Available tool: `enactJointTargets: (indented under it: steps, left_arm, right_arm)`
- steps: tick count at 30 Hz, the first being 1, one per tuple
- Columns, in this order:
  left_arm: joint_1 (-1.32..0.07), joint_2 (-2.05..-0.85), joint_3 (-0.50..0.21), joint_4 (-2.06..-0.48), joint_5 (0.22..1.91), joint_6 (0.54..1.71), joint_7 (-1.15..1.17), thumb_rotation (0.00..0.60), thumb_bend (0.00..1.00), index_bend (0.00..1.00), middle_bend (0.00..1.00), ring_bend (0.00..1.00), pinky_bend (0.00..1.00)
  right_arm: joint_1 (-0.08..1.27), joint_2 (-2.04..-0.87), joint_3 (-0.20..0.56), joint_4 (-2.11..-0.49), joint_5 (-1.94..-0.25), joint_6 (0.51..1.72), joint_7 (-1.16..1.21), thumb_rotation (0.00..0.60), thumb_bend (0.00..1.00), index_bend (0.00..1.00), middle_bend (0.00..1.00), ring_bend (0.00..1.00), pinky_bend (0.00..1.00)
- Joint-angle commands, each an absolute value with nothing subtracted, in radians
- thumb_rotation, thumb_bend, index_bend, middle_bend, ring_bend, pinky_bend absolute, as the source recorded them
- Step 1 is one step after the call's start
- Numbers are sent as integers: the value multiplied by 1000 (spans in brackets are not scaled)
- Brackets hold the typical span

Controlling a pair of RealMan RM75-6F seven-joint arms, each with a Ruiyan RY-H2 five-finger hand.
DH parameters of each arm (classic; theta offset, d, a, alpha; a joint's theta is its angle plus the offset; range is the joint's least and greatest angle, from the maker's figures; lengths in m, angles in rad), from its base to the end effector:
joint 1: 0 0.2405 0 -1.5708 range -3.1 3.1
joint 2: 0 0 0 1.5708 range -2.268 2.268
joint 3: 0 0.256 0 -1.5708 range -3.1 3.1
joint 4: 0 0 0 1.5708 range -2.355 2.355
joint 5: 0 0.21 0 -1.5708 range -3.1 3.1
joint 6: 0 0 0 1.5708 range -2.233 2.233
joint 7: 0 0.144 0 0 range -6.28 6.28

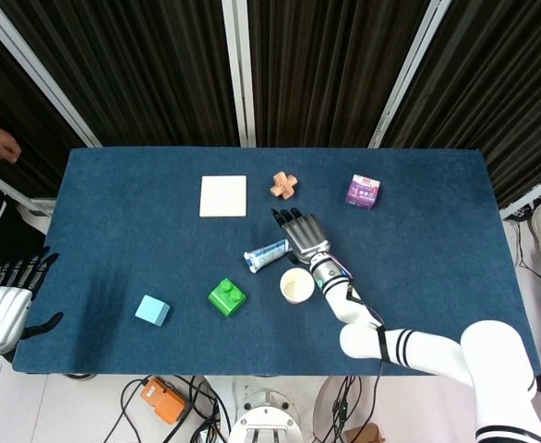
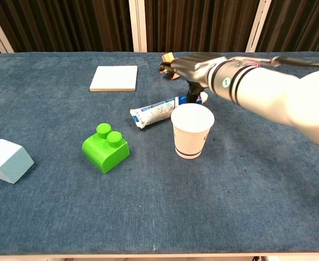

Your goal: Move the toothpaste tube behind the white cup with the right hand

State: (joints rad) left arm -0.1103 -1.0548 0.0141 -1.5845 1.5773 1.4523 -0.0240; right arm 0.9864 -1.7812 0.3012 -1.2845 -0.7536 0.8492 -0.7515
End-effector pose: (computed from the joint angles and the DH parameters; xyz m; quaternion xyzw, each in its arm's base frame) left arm -0.3147 0.1755 0.1656 -0.6497 -0.3707 -0.3583 0.5587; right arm -0.0723 -0.3828 -0.0779 0.7823 -0.3340 0.2990 0.4325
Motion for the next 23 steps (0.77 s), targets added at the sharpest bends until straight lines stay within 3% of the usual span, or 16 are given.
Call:
enactJointTargets:
  steps: [1, 4, 8, 11, 14, 17, 23]
  left_arm:
    - [-108, -1056, 15, -1585, 1579, 1458, -24, 600, 156, 0, 0, 0, 11]
    - [-104, -1057, 17, -1585, 1586, 1468, -23, 600, 156, 0, 0, 0, 12]
    - [-100, -1061, 20, -1588, 1595, 1477, -16, 600, 156, 0, 0, 0, 11]
    - [-96, -1066, 20, -1590, 1595, 1484, -10, 600, 156, 0, 0, 0, 11]
    - [-92, -1071, 18, -1594, 1589, 1487, -4, 600, 156, 0, 0, 0, 12]
    - [-89, -1082, 15, -1595, 1580, 1489, 14, 600, 156, 0, 0, 0, 12]
    - [-86, -1104, 12, -1594, 1579, 1497, 59, 600, 157, 0, 0, 0, 11]
  right_arm:
    - [925, -1667, 271, -1446, -807, 954, -737, 600, 427, 0, 111, 123, 476]
    - [811, -1506, 192, -1660, -915, 1136, -770, 600, 427, 0, 11, 16, 357]
    - [600, -1313, 7, -1862, -1148, 1411, -754, 600, 426, 0, 0, 0, 171]
    - [414, -1213, -168, -1878, -1338, 1594, -651, 600, 426, 0, 0, 0, 29]
    - [260, -1200, -273, -1756, -1474, 1731, -467, 600, 426, 0, 0, 0, 0]
    - [166, -1234, -294, -1610, -1510, 1785, -293, 600, 424, 0, 0, 0, 0]
    - [138, -1230, -269, -1551, -1565, 1766, -243, 600, 421, 0, 0, 0, 0]
